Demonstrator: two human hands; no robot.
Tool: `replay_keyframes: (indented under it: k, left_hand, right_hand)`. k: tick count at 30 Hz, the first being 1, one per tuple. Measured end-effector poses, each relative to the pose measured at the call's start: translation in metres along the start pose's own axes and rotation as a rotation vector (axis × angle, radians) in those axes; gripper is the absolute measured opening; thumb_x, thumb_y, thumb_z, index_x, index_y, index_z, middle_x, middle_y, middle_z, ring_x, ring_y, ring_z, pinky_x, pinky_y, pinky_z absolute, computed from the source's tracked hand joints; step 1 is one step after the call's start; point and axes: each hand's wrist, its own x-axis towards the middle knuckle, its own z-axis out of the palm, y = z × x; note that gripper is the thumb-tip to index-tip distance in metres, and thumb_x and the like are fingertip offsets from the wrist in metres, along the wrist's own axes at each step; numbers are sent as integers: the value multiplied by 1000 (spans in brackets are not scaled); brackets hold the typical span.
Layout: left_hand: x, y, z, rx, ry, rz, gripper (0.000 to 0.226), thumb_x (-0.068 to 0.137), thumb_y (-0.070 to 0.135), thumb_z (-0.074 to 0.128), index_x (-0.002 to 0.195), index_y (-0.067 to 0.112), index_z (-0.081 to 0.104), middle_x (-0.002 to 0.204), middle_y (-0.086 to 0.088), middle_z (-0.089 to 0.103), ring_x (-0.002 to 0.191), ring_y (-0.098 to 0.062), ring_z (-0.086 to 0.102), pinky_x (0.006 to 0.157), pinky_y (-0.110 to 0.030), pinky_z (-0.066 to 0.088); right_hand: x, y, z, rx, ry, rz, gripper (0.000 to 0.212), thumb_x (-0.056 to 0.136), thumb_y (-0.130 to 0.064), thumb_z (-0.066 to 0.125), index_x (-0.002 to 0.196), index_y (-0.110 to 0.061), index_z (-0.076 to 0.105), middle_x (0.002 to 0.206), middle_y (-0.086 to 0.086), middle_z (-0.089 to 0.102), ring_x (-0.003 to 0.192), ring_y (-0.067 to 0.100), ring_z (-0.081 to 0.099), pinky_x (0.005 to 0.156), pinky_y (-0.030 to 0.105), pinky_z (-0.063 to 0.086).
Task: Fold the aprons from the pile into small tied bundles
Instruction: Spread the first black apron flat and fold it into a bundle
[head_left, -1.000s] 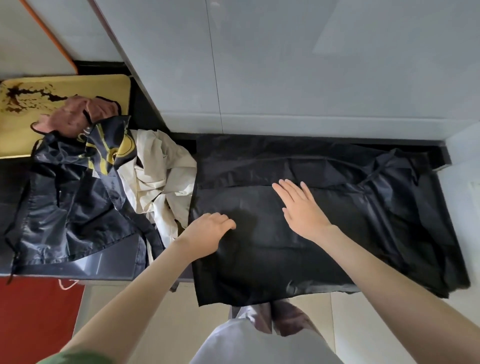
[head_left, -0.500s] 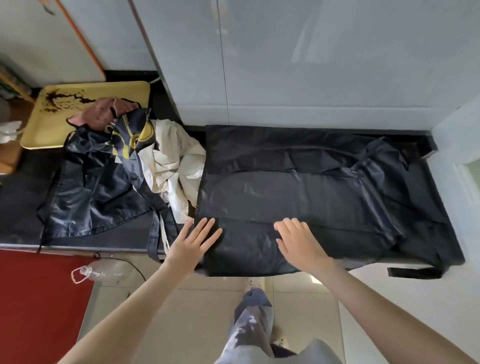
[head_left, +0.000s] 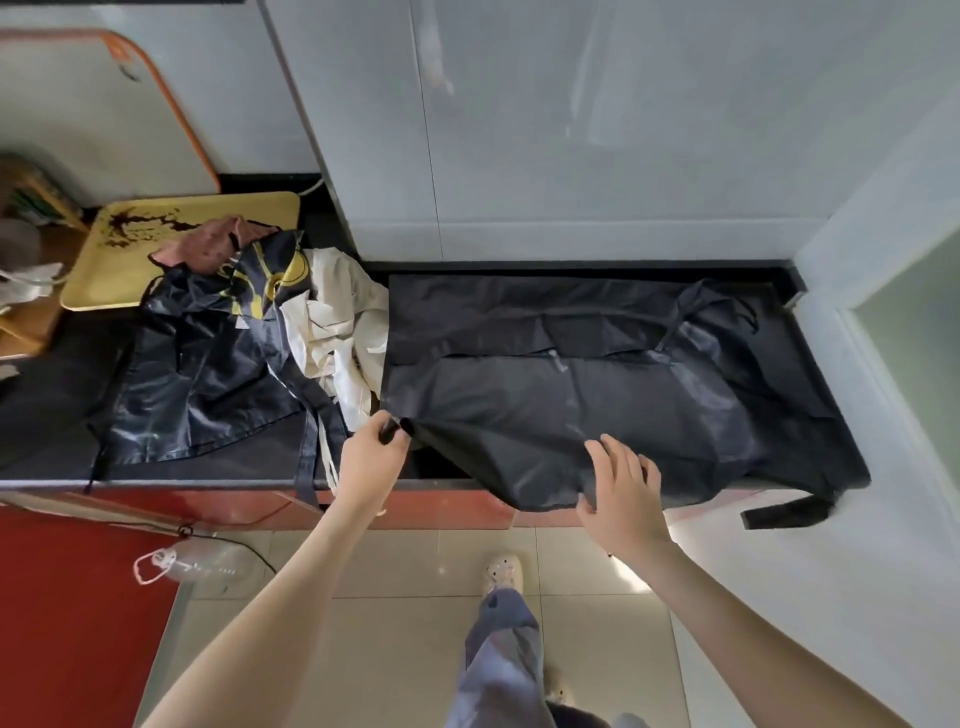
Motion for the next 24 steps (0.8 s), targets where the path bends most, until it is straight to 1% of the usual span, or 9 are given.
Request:
replay_keyframes:
  k: [3,6,9,11,13,16,20,22,24]
  left_hand:
    - [-3,8,-1,-42,36,-24,15,92,26,55,88,12,53,68,-6,57,59,-18,48,52,-28,33]
    - [0,17,2,-67,61,-135,28,86,39,60,99,17,48,81,0,60,77,-20,58,66,-31,46]
    - [7,28,18,-167,188,-402,53,79,48,62,115,18,40,102,-4,61,105,-33,56,99,-48,42]
    - [7,40,33,-220,333,-591,78,76,52,68,133,13,33,127,-12,52,122,-35,45,106,-49,34]
    - [3,53,46,-277,438,-714,99,73,60,71,144,11,22,142,-13,37,132,-32,35,108,-47,31]
    - [0,62,60,-415,407,-881,111,69,70,68,145,7,16,144,-13,32,130,-31,34,107,-41,33]
    - [0,58,76,-958,191,-955,101,75,77,54,147,12,25,141,-12,46,124,-33,48,105,-44,37]
    - [-4,59,77,-1064,23,-904,99,76,82,43,150,17,27,144,-12,44,128,-33,45,109,-47,33]
    - [-4,62,76,-1008,-35,-850,102,72,85,45,149,20,28,145,-11,43,128,-34,45,107,-47,36]
  right_hand:
    - [-4,9,1,1,2,74,80,58,-21,83,127,-12,44,130,16,56,117,33,56,93,55,44]
    - [-4,24,-1,124,47,333,70,70,-9,69,134,-10,40,134,12,46,121,32,46,98,51,37]
    - [4,41,-12,467,114,761,66,80,-6,63,138,-7,31,137,16,38,119,35,39,96,51,39]
    - [10,52,-22,817,207,1074,69,82,-2,63,141,-5,27,141,18,34,116,35,42,94,46,42]
    - [13,65,-23,1025,313,1239,69,82,7,60,141,-4,26,142,17,34,114,35,45,93,37,41]
    - [13,83,-16,1084,350,1341,63,78,10,61,133,-2,33,136,16,40,110,34,48,90,36,42]
    - [5,96,-13,1195,55,1405,45,89,-12,60,129,0,45,105,7,52,84,22,53,73,29,48]
    - [-2,99,-11,1336,-48,1358,39,95,-18,59,128,-2,46,112,4,52,103,21,55,93,35,49]
    - [-8,100,-9,1417,-112,1293,39,99,-15,53,135,-4,44,135,8,48,129,24,46,110,35,35]
